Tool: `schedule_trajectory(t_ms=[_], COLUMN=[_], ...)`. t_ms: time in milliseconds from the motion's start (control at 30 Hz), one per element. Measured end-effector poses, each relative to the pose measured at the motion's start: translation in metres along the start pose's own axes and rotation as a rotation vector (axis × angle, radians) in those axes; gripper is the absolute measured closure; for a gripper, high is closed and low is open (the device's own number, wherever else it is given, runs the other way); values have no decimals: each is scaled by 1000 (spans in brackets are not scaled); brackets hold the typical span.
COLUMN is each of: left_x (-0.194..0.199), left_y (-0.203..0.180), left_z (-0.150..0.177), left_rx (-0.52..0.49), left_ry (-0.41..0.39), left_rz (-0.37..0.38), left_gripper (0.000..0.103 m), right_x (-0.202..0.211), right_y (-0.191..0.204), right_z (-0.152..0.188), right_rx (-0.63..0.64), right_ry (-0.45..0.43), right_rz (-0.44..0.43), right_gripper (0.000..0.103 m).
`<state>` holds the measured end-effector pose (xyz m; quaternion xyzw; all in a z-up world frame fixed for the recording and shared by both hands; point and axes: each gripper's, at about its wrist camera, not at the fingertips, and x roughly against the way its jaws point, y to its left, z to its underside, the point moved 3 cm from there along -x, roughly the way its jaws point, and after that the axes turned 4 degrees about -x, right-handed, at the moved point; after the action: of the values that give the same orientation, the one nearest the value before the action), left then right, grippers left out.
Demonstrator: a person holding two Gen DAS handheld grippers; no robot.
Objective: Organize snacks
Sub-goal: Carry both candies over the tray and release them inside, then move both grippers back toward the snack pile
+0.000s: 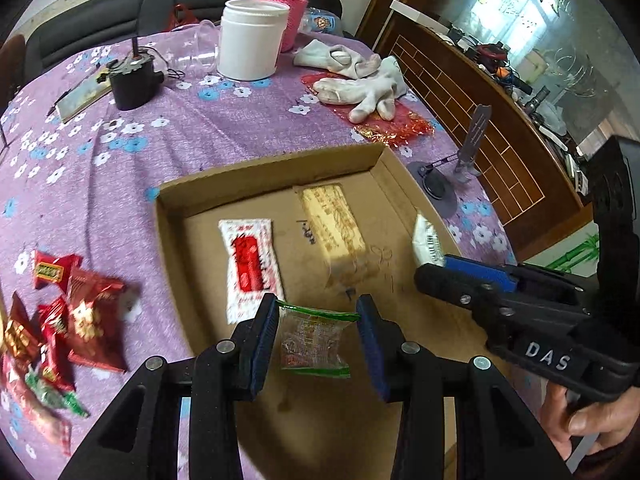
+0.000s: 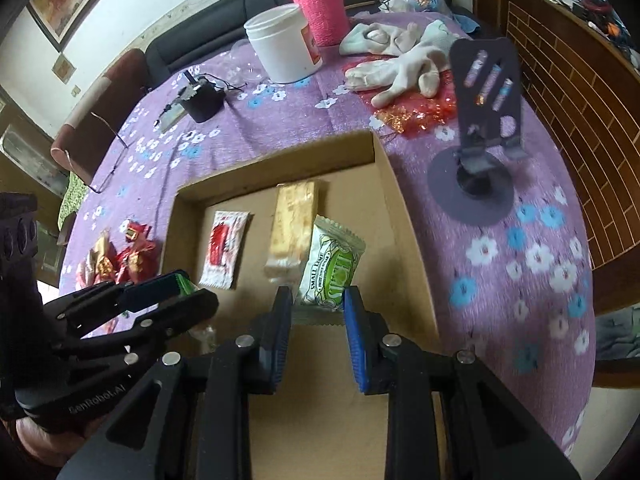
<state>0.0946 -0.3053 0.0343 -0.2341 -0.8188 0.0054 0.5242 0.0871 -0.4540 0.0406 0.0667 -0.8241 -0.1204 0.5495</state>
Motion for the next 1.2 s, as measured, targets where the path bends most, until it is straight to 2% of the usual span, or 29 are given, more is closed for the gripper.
schedule_trajectory(t_ms=[267,567,633,733,967,1000,1067,1200], left_x=[-17,-18,-18,-14,1,6,16,36], left_y=[1,6,7,7,5,5,5,13], left_z=[-4,-5,-5,-5,-2,-1,4,15], left_rx=[16,36,41,53,66,69,67,83], left_ry=[-5,-12,-12,-23,-42,-48,-64,-90], left_rz=[-16,-19,-10,-3,15,22,20,21], left_gripper=[61,61,58,44,44,44,44,44], right_x=[-26,-34,-32,-25,2,6,15,17], right_y=[-5,-6,-8,-9,-5,-3,3,16], right_z=[-9,-12,-12,-11,-4,-2,5,17], right_rx=[10,13,-2,-15,-44,-44,-47,-53], right_ry=[38,37,30,17,-20,-26,-38,-25], right_rz=[5,22,12,5,-29,-38,-48,-83], right_gripper=[78,77,77,77,77,76,66,65])
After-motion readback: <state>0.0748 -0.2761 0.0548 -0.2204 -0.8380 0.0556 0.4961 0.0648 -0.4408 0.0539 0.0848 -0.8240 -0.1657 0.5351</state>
